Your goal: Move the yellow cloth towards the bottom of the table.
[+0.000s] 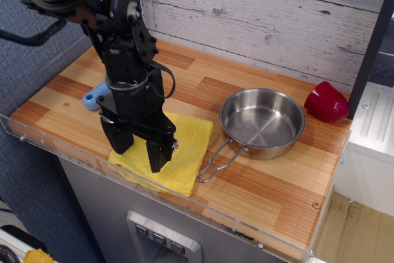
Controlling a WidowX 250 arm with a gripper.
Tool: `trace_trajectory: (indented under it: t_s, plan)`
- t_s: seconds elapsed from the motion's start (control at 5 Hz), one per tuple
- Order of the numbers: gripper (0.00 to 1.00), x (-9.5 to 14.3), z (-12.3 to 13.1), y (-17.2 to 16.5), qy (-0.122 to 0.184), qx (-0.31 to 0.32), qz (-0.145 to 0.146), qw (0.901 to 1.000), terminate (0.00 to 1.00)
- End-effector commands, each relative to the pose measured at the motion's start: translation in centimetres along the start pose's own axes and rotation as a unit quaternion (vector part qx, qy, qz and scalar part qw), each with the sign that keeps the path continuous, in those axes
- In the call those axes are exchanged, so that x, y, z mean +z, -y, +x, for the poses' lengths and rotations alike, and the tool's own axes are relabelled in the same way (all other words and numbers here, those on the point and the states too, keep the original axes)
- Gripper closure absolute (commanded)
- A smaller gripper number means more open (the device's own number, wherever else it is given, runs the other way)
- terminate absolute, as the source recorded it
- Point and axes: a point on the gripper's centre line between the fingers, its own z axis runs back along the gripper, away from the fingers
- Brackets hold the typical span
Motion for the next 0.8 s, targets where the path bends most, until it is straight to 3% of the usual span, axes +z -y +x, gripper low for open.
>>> trace_trajectory:
  t_s: [0.0,0.4,0.6]
  plan:
    - [0.00,6.6,2.6,-0.8,0.089,0.022,0.007,0.9958,0.00]
    - [0.00,12.0,5.6,-0.6,0.095,0.064,-0.012,0.9933,0.00]
    - [0.00,11.2,8.0,-0.6,0.090,0.059,-0.019,0.9940,0.00]
